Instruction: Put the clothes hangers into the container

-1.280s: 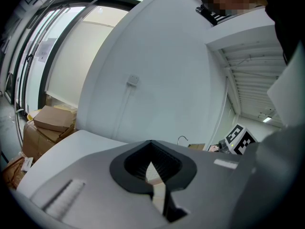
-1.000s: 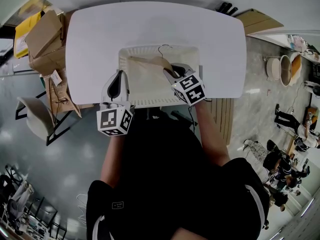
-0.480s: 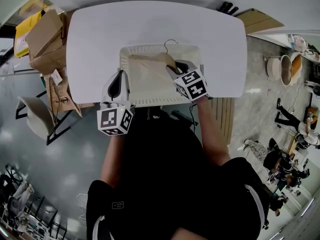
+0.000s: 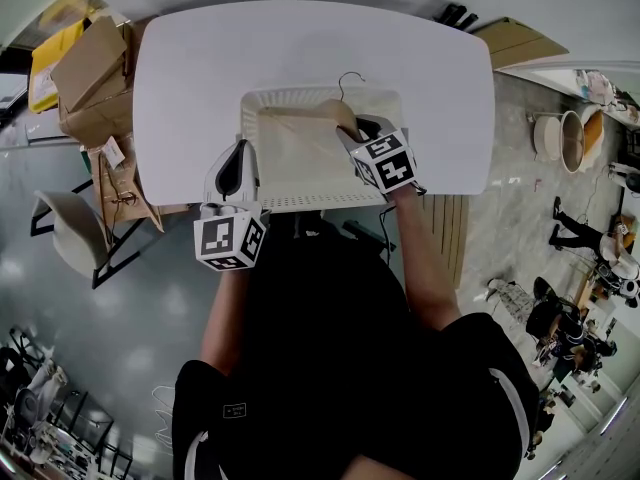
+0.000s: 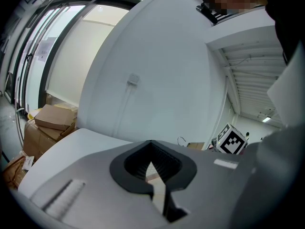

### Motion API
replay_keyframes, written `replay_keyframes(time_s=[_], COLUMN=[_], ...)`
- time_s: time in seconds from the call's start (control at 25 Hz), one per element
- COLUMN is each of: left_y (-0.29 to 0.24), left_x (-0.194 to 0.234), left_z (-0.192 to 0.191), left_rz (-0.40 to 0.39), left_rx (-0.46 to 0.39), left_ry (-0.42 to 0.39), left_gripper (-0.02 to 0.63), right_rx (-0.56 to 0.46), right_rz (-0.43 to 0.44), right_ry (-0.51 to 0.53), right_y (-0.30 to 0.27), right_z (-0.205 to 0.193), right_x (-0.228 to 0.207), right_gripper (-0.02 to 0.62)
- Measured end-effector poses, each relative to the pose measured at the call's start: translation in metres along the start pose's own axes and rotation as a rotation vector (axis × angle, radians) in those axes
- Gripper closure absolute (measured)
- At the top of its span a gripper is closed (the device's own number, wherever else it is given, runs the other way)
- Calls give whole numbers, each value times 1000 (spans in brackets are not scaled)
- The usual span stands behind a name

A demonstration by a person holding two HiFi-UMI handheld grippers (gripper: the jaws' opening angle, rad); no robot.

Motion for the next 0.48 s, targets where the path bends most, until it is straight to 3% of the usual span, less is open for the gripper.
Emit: replay_keyframes(time_s=[0.48], left_y=[1], left_x=[-3], left_z=[1], left_rz=[-5], left_rx=[4], left_ry=[-3], left_gripper=[603], right_rx=[30], right_rz=[-19], right_ry=[-14], right_y=[-2], right_z=[-3], right_x=[-8], right_gripper=[456])
Point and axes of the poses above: the fingertips, and each gripper's own axes: y backward along the fingers, x to its left, z out of its top, the point moved 7 cm from there along y, backward along the fingers, and after that the axes turned 12 degrees about -z, right-handed, at the moved point
